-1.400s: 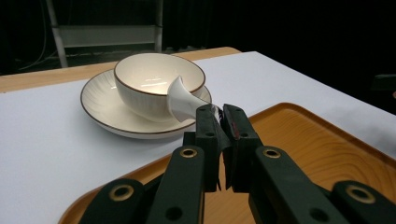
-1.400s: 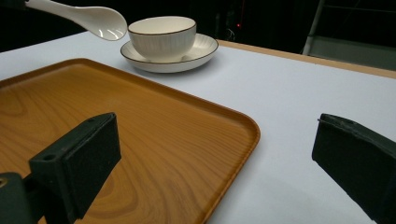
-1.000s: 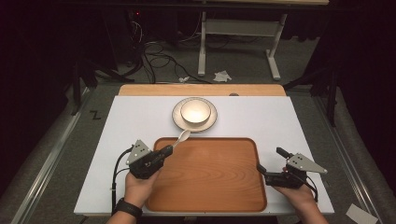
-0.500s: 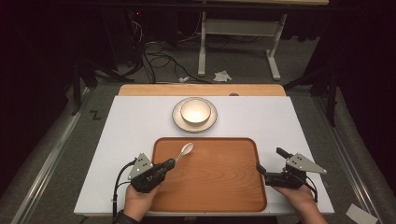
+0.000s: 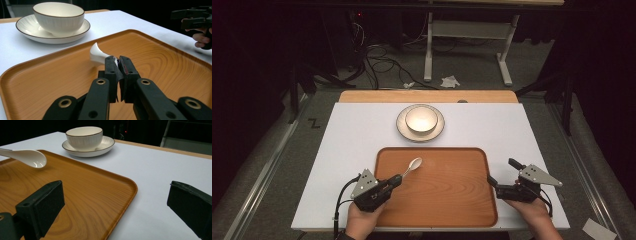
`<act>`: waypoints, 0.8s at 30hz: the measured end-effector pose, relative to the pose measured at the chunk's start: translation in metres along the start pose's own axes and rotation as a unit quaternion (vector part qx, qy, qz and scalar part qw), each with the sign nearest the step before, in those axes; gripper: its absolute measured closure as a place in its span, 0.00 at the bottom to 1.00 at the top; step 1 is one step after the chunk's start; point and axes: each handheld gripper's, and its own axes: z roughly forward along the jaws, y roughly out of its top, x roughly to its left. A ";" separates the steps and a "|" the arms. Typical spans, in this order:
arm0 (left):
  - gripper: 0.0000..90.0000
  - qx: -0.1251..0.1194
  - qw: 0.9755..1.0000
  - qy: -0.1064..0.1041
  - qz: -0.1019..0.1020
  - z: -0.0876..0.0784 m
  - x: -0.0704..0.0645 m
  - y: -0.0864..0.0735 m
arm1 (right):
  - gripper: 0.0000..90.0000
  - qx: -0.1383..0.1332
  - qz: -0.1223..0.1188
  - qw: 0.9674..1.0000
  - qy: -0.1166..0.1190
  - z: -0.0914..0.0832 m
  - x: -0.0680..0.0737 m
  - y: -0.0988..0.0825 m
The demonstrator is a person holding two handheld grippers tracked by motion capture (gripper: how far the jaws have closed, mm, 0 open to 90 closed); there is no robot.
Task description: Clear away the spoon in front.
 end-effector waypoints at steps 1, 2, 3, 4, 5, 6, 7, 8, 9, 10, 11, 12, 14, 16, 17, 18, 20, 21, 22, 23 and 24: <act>0.96 0.001 1.000 0.000 0.002 0.001 -0.001 -0.001 | 0.02 0.000 0.000 1.000 0.000 0.000 0.000 0.000; 0.96 0.002 1.000 0.001 0.002 0.001 -0.001 -0.002 | 0.02 0.000 0.001 1.000 0.000 0.000 0.000 0.000; 0.96 0.002 1.000 0.001 0.000 0.001 -0.002 -0.002 | 0.02 0.001 0.002 1.000 0.000 0.000 0.000 -0.001; 0.96 0.000 1.000 0.001 -0.002 0.001 -0.002 -0.003 | 0.02 0.001 0.002 1.000 0.000 0.000 -0.001 -0.001; 0.96 0.000 1.000 0.002 -0.003 0.001 -0.002 -0.003 | 0.02 0.001 0.002 1.000 0.000 0.000 -0.001 -0.001; 0.96 0.000 1.000 0.002 -0.003 0.001 -0.002 -0.003 | 0.02 0.001 0.002 1.000 0.000 0.000 -0.002 -0.001; 0.96 0.001 1.000 0.001 -0.003 0.001 -0.003 -0.003 | 0.02 0.002 0.004 1.000 0.000 0.000 -0.002 -0.001; 0.96 0.001 1.000 0.001 -0.003 0.001 -0.003 -0.003 | 0.02 0.002 0.004 1.000 0.000 0.000 -0.002 -0.001; 0.95 0.002 1.000 0.000 0.000 0.000 -0.005 -0.004 | 0.02 0.000 0.003 1.000 -0.002 -0.001 -0.002 -0.001; 0.95 0.000 1.000 -0.003 -0.001 -0.001 -0.006 -0.004 | 0.02 0.001 0.005 1.000 -0.002 -0.001 -0.002 -0.001; 0.95 -0.002 1.000 -0.005 -0.001 -0.002 -0.007 -0.004 | 0.02 0.001 0.005 1.000 -0.002 -0.001 -0.002 -0.001; 0.95 -0.003 1.000 -0.007 0.000 -0.003 -0.009 -0.004 | 0.02 0.001 0.003 1.000 -0.002 -0.001 -0.002 -0.001; 0.95 -0.003 1.000 -0.007 0.004 -0.003 -0.011 -0.004 | 0.02 0.001 0.003 1.000 -0.002 -0.001 -0.001 -0.001; 0.95 0.000 1.000 -0.004 0.005 -0.003 -0.011 -0.005 | 0.02 0.002 0.001 1.000 -0.002 0.000 -0.001 -0.001; 0.95 0.002 1.000 -0.004 0.003 -0.002 -0.010 -0.005 | 0.02 0.002 0.001 1.000 -0.002 0.000 -0.001 -0.001; 0.94 0.003 1.000 -0.003 0.001 -0.002 -0.010 -0.006 | 0.02 0.002 0.003 1.000 -0.002 0.000 -0.001 -0.001; 0.94 0.007 1.000 -0.001 -0.001 -0.002 -0.009 -0.007 | 0.02 0.001 0.002 1.000 -0.002 -0.001 -0.001 -0.001; 0.92 0.010 1.000 0.001 -0.001 -0.002 -0.008 -0.007 | 0.02 0.001 0.002 1.000 -0.002 -0.001 -0.001 -0.001; 0.86 0.011 1.000 0.000 -0.003 -0.003 -0.008 -0.008 | 0.02 0.001 0.002 1.000 -0.002 -0.001 -0.001 -0.001; 0.79 0.012 1.000 -0.001 -0.005 -0.003 -0.007 -0.008 | 0.02 0.000 0.002 1.000 -0.002 -0.001 -0.001 -0.001; 0.73 0.014 1.000 -0.003 -0.008 -0.003 -0.006 -0.008 | 0.02 0.000 0.003 1.000 -0.003 -0.001 -0.001 0.000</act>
